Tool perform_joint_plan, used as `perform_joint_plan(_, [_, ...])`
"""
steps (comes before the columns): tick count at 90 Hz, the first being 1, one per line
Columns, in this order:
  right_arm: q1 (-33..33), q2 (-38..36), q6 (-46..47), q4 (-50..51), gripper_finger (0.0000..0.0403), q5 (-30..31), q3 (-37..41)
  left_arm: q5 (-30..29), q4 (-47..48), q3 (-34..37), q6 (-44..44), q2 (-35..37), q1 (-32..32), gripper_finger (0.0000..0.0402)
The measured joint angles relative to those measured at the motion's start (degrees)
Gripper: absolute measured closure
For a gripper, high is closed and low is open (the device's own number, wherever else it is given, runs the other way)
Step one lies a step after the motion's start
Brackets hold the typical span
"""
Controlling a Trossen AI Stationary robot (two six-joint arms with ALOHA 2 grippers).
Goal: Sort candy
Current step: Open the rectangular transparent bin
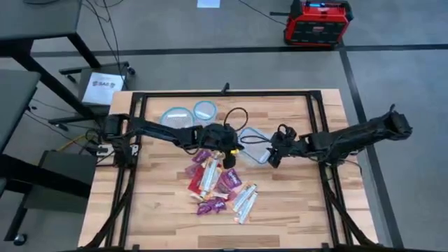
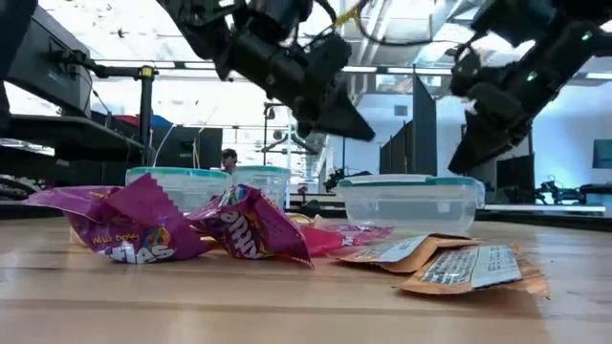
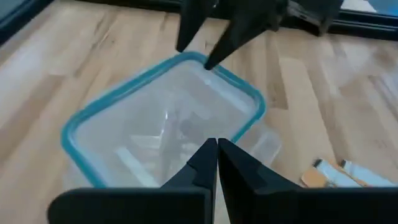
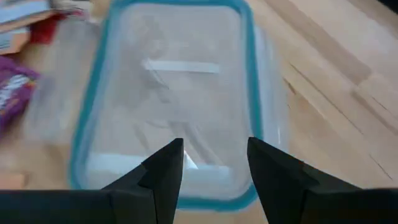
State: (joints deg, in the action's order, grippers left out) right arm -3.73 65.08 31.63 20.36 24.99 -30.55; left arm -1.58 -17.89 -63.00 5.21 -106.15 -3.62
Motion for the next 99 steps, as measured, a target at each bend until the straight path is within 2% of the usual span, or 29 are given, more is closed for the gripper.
perform_joint_plan(17, [2.5, 3.0, 1.62, -1.5, 0.0237, -5.28, -0.11, -0.07, -0.17, 0.02, -1.47, -2.77, -0.57, 0.0402])
perform_joint_plan(46, [-1.4, 3.19, 4.54, -9.13, 0.0237, -10.46, 0.02, -0.55, 0.52, 0.0, -2.19, -2.42, -3.63, 0.0402])
perform_joint_plan(54, [-1.82, 3.06, 3.2, -8.47, 0.0237, -11.21, -0.45, -0.63, 0.2, -0.03, -2.49, -2.34, -4.07, 0.0402])
perform_joint_plan(81, [-5.79, -8.77, -1.97, -3.05, 0.0237, -10.99, -4.63, -0.54, 4.79, -2.26, -5.98, 4.68, -2.91, 0.0402])
perform_joint_plan(94, [-9.06, -14.06, 0.04, 3.49, 0.0234, -9.55, -4.63, -0.19, 4.98, -2.86, -6.34, 7.24, -2.14, 0.0402])
perform_joint_plan(99, [-10.34, -15.23, 2.47, 5.58, 0.0226, -7.21, -4.1, 0.46, 4.15, -2.89, -6.28, 7.23, -2.08, 0.0402])
